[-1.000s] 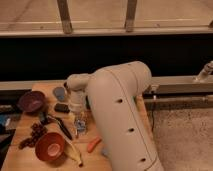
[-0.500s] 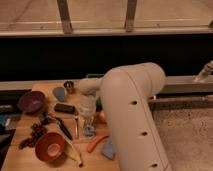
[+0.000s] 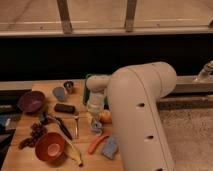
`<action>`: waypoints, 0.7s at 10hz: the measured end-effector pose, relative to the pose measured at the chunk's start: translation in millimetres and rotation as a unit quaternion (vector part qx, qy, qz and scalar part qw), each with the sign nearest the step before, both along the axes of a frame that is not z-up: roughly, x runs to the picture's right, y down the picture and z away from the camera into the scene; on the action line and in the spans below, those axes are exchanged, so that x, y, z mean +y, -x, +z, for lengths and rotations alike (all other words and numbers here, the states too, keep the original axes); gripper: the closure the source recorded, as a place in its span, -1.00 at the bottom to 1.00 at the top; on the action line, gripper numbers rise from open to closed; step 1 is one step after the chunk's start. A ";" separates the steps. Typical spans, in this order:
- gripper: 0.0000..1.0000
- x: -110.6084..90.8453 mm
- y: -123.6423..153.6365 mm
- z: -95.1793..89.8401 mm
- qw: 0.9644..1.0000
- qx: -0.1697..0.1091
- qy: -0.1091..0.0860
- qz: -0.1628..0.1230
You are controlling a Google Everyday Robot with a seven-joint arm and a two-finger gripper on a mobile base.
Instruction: Wipe table surface with towel
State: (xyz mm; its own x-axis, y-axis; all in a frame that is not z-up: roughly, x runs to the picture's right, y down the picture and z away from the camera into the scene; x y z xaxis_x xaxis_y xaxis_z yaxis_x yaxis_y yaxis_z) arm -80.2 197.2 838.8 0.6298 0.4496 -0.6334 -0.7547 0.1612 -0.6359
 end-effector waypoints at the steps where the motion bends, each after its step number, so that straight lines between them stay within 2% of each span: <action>1: 0.66 -13.6 14.6 5.3 1.000 -0.009 -0.010 -0.003; 4: 0.66 -38.5 62.5 13.3 0.998 -0.046 -0.029 -0.018; 5: 0.66 -41.5 77.1 11.9 0.997 -0.062 -0.032 -0.024; 7: 0.66 -35.6 90.5 4.6 0.996 -0.075 -0.032 -0.030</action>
State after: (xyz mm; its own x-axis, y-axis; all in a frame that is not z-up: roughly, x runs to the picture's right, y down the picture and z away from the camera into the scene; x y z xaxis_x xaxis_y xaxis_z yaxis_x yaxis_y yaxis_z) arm -170.6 161.6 843.4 0.7423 0.4450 -0.5009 -0.6393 0.2466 -0.7284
